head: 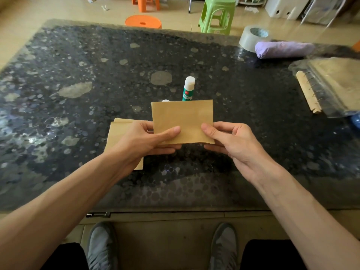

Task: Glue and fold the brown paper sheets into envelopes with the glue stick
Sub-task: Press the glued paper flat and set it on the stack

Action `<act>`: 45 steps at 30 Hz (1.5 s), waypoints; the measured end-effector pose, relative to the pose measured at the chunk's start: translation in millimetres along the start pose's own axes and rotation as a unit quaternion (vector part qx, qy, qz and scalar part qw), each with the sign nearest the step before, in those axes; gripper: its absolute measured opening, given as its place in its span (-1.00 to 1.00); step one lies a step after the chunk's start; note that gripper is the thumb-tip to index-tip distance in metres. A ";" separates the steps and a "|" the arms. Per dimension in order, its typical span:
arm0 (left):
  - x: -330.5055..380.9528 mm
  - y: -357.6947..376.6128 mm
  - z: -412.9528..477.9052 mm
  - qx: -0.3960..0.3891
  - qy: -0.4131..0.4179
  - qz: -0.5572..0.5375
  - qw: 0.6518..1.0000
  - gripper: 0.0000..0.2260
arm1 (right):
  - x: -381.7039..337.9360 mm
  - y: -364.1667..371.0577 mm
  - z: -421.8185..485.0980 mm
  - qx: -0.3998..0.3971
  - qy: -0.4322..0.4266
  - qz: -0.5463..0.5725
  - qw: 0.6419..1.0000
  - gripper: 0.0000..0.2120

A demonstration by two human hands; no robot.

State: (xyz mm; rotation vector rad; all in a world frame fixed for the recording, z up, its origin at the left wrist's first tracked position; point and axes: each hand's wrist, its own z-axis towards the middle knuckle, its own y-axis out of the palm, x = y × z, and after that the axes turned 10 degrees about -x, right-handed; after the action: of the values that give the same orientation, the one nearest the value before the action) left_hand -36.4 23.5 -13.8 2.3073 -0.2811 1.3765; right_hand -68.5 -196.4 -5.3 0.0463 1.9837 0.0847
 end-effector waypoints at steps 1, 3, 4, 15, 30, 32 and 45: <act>-1.3 2.2 -0.1 -0.004 -0.001 0.002 1.000 -0.68 | 0.7 1.9 -0.4 -0.009 -0.004 0.013 1.000 -0.77; -4.0 6.9 0.4 -0.002 0.001 0.008 1.000 -0.72 | 2.4 7.3 -2.7 -0.031 -0.001 0.042 0.999 -0.75; -4.9 8.9 0.7 0.002 0.005 0.012 1.000 -0.73 | 4.0 10.5 -3.7 -0.038 0.003 0.047 0.998 -0.74; -11.2 12.1 -0.4 0.005 0.006 0.038 0.999 -0.73 | 18.6 23.7 -4.3 -0.003 -0.006 0.040 0.999 -0.72; -3.7 3.0 1.0 -0.019 -0.015 0.101 0.995 -0.78 | 21.0 19.1 -0.8 -0.010 0.006 -0.003 1.000 -0.71; -2.6 2.8 0.9 -0.014 -0.008 0.103 0.995 -0.79 | 21.4 19.6 0.0 -0.010 0.005 -0.005 1.000 -0.72; -2.4 2.1 0.3 -0.024 0.001 0.101 0.995 -0.75 | 18.8 17.5 -3.8 -0.035 0.008 0.003 0.999 -0.67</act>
State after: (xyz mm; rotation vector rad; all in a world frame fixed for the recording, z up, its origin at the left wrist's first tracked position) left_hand -38.1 21.4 -15.4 2.2896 -0.5544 1.4491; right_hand -79.7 -177.7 -19.5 0.0052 1.9945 0.1590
